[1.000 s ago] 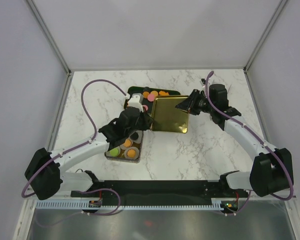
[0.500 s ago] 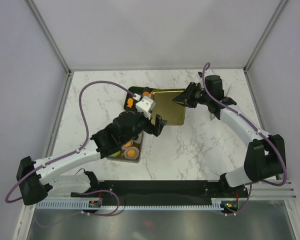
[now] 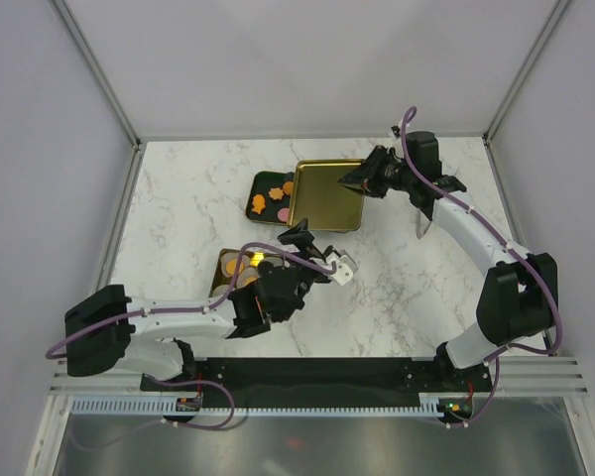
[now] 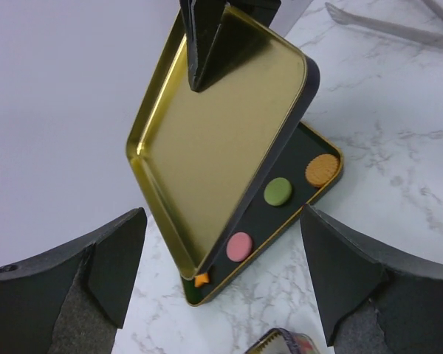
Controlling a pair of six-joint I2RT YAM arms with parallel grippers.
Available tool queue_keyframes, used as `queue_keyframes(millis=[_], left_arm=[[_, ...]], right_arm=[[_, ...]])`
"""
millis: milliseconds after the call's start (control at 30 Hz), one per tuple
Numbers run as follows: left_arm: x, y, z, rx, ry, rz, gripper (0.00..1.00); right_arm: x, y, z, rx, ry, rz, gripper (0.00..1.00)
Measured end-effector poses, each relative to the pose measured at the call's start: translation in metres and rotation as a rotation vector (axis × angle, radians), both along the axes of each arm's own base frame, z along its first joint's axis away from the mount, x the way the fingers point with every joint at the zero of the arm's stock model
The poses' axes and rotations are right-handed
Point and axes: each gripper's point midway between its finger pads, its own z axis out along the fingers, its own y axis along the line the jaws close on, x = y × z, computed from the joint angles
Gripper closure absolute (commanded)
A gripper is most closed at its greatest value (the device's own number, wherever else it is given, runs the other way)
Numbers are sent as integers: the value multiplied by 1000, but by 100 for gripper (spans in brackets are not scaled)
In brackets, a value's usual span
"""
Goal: Pack the cookies
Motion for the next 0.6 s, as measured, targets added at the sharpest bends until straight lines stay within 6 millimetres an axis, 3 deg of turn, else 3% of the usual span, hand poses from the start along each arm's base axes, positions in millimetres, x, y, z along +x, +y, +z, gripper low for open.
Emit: queue_keyframes(millis=[333, 600], left_arm=[[22, -1, 15, 117, -208, 25, 10], [35, -11, 0, 269, -302, 13, 14]], right_arm=[[-3, 1, 0, 15, 29, -1, 100], [-5, 3, 1, 25, 37, 2, 100]])
